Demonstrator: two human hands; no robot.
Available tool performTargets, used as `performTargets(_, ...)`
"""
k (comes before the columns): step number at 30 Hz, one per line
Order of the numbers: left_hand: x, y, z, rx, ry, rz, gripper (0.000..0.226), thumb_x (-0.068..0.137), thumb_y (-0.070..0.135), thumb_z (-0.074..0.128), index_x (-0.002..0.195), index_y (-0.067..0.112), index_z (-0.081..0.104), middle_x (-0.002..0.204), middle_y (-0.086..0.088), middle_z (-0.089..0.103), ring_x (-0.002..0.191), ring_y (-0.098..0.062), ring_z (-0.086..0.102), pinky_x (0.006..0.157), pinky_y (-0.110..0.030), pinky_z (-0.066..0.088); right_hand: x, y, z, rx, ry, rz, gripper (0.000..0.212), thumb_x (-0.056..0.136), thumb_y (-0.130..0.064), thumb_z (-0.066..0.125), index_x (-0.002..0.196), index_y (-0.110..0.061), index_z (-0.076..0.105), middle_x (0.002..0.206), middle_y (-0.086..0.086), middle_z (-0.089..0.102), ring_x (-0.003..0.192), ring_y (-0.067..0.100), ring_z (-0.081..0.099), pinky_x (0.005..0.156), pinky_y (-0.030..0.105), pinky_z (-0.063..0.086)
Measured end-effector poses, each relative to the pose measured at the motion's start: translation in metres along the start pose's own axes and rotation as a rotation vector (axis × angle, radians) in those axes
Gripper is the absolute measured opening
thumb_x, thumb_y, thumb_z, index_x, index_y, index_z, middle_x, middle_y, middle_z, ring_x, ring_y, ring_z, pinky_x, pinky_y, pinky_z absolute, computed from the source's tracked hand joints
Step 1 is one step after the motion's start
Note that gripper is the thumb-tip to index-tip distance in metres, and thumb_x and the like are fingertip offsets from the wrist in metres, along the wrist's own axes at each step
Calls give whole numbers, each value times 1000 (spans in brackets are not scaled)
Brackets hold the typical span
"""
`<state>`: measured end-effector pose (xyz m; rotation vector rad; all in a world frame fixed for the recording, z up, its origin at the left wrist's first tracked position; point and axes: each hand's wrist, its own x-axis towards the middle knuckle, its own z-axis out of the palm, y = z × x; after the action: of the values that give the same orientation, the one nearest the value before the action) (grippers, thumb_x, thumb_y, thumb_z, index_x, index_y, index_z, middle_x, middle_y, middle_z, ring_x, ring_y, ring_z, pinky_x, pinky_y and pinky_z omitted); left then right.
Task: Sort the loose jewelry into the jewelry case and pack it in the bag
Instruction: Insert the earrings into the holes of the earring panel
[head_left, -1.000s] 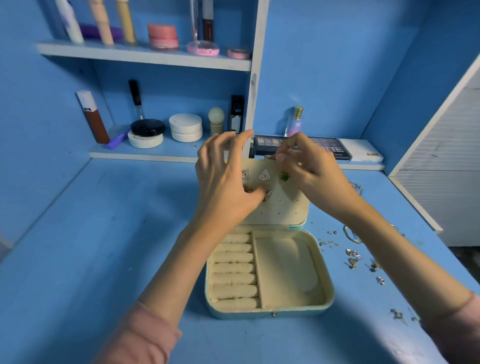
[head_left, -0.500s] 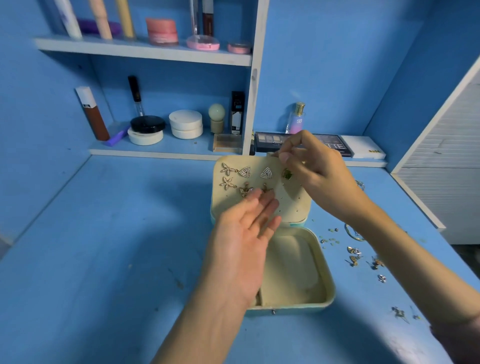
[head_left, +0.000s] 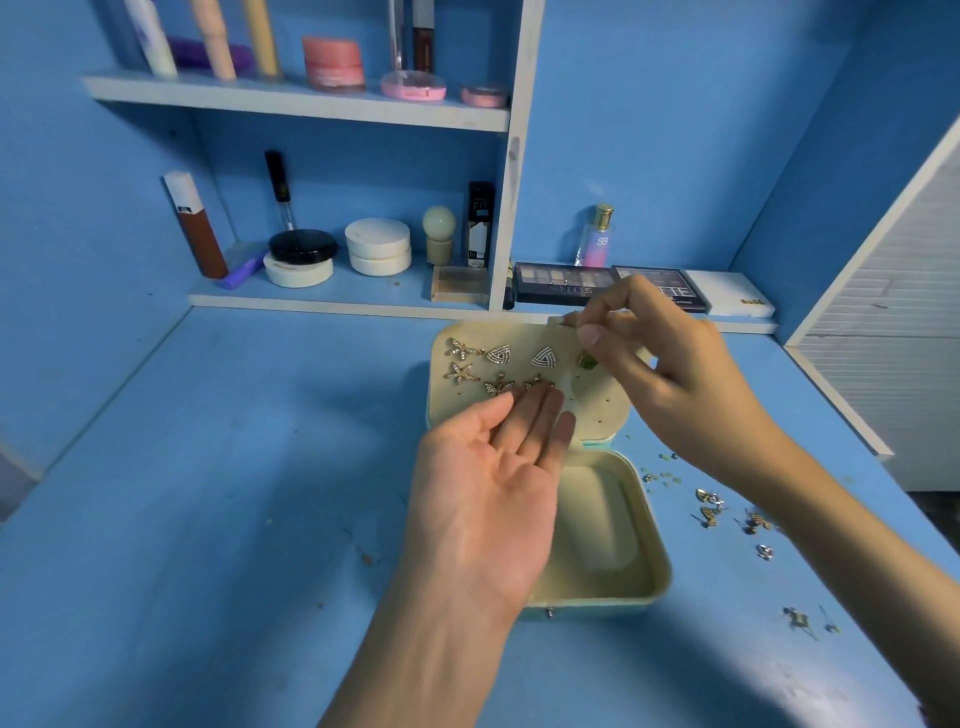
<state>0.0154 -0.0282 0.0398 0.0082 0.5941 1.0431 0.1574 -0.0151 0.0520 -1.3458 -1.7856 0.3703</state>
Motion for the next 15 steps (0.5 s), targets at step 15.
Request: performTargets(15,-26,-18,-31,153,13,36,51,71,20,65,119,5,64,111,-18,70,115,-27,62,102,-42,45,-80,-19,-1,-106,-135,-139,14,94,-30,41,91,-19,48,102,-13,70,125,-3,46,99,15,37)
